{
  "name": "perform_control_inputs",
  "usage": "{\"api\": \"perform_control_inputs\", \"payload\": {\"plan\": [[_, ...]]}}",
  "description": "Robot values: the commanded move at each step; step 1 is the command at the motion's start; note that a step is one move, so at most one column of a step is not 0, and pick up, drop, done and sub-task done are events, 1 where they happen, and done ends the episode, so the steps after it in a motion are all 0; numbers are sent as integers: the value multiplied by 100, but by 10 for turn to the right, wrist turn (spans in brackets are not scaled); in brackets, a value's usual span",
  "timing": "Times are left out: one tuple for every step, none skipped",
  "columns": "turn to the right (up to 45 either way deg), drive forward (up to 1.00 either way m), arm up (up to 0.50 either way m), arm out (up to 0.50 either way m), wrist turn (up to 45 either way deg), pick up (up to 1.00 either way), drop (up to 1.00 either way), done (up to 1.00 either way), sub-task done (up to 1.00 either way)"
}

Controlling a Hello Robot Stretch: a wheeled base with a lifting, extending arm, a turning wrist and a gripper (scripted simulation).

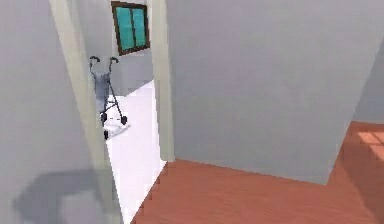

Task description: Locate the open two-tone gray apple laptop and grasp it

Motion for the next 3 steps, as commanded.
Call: {"api": "perform_control_inputs", "payload": {"plan": [[90, 0, 0, 0, 0, 0, 0, 0, 0], [0, 100, 0, 0, 0, 0, 0, 0, 0], [0, 35, 0, 0, 0, 0, 0, 0, 0]]}}
